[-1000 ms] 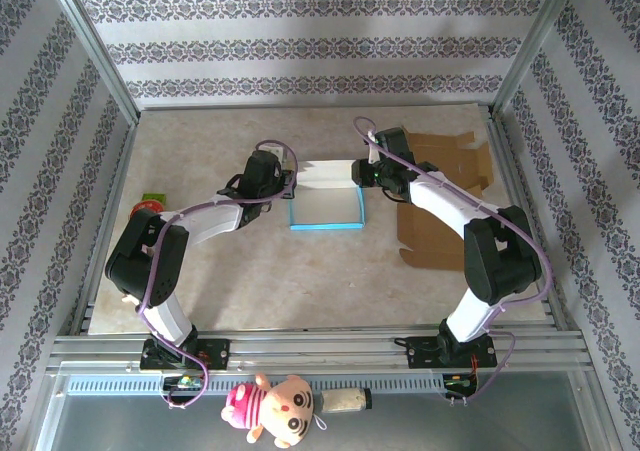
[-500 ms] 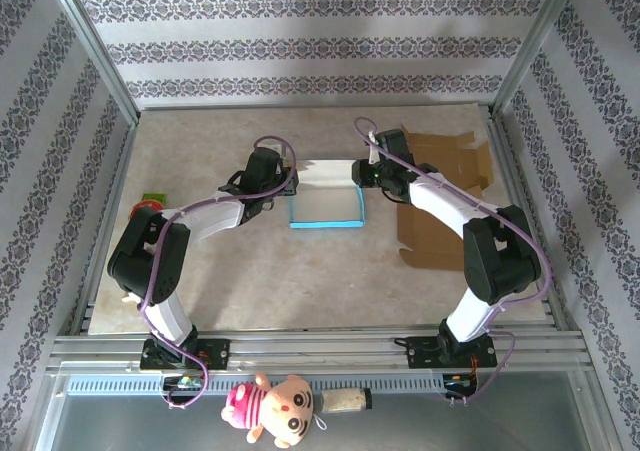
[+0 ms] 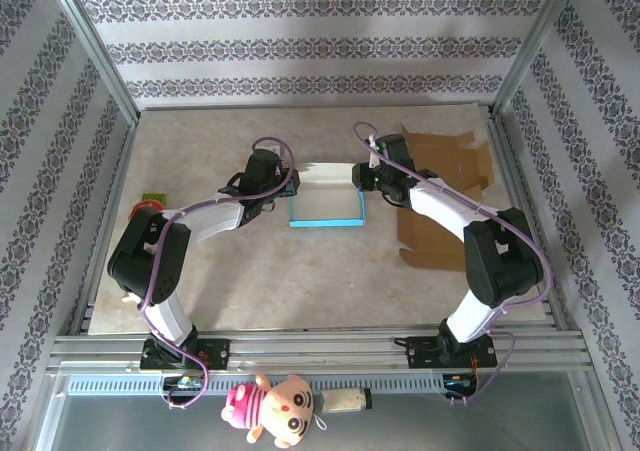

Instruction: Fold the paper box

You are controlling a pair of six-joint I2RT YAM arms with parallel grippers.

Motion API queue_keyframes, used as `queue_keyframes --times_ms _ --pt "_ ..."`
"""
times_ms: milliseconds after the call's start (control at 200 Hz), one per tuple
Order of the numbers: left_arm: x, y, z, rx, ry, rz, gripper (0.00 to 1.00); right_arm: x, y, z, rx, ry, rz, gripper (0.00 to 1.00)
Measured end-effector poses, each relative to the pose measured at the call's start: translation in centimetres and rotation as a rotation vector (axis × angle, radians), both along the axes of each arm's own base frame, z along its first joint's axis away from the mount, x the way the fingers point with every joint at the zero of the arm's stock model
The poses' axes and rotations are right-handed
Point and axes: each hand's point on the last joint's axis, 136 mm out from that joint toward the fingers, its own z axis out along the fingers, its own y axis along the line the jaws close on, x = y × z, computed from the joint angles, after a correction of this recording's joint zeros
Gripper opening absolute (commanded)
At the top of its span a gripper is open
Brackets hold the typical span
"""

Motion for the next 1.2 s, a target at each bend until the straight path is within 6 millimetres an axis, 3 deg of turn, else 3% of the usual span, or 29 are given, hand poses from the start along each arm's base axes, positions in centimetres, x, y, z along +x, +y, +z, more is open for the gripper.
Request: queue_keyframes --times_ms 415,555,809,974,1199 --pt "-2.7 -0.7 -2.2 -0.058 0.044 -0.069 0.17 -2.5 0.4 -0.9 -0.010 -0.024 0.030 0.27" --pt "-4.9 -2.3 -3.6 -0.060 0.087 -0.132 0.18 -4.4 1.8 -2.5 -0.020 0.009 0.089 0.28" --pt "-6.6 -2.8 -4.4 -0.048 0.109 -0.161 0.22 -6.5 1.9 -4.6 -0.039 0.052 0.129 0.34" --pt "-7.3 -2.9 -3.8 -0.048 0.092 -0.176 0.28 -6.6 1.9 -3.6 -0.029 0.028 0.129 0.40" --pt "-8.3 -3.1 -2.6 -0.054 0.066 -0.188 0.34 -7.0 2.1 -0.7 0.017 -0.032 0.140 0.53"
